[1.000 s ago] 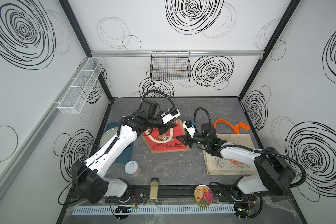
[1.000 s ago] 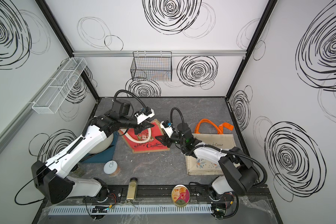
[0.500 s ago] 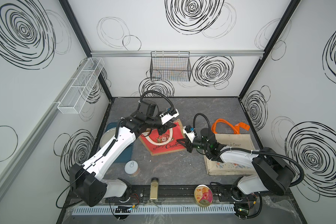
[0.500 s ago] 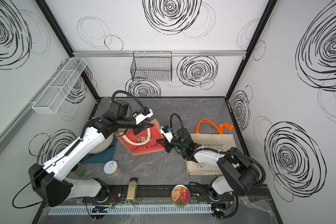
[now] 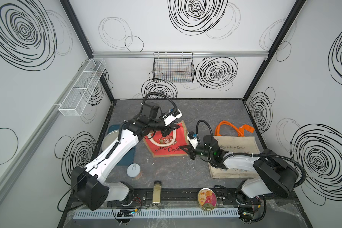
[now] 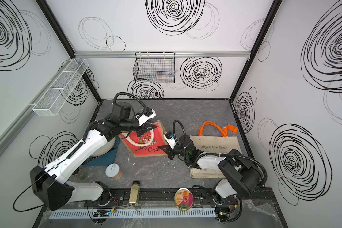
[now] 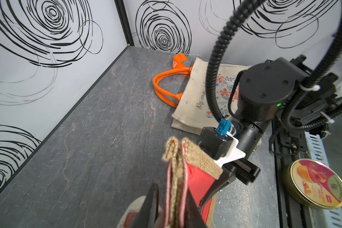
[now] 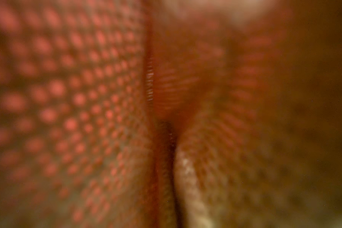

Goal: Put away the canvas bag
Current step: Press the canvas bag at the center of the board.

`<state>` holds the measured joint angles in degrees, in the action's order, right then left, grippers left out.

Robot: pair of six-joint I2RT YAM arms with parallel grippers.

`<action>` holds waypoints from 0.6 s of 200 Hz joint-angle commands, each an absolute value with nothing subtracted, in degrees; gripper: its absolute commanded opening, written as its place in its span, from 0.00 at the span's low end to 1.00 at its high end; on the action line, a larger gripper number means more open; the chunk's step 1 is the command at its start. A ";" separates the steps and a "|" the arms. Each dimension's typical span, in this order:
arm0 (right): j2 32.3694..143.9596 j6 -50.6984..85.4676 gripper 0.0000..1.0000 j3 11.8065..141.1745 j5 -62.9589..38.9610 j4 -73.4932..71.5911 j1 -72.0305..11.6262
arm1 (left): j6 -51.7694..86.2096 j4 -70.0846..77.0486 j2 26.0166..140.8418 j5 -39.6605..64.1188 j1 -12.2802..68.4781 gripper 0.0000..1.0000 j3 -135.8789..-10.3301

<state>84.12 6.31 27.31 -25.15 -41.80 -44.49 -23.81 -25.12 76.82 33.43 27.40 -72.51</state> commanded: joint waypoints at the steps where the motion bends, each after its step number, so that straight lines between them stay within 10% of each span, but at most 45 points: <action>1: 84.27 10.78 0.00 26.63 -26.83 -40.85 -45.35 | -17.79 -10.08 74.67 30.02 28.00 0.09 -72.40; 22: 83.10 12.89 0.00 26.13 -28.62 -41.77 -45.53 | -11.43 -4.03 73.05 22.12 28.45 0.58 -71.64; 33: 82.42 13.52 0.00 25.85 -29.16 -42.10 -45.53 | -6.70 -1.27 71.99 14.63 29.01 0.99 -71.87; 62: 81.09 17.73 0.00 25.93 -31.28 -42.65 -45.19 | 11.25 -2.92 68.09 -10.02 27.50 0.99 -75.37; 120: 79.45 20.29 0.00 24.96 -34.22 -43.43 -43.48 | 30.51 -2.16 59.37 8.44 8.48 0.99 -61.83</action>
<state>81.19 18.39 25.80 -31.90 -40.97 -44.62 20.71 -1.65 60.14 4.29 11.84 -67.61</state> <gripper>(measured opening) 0.096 0.994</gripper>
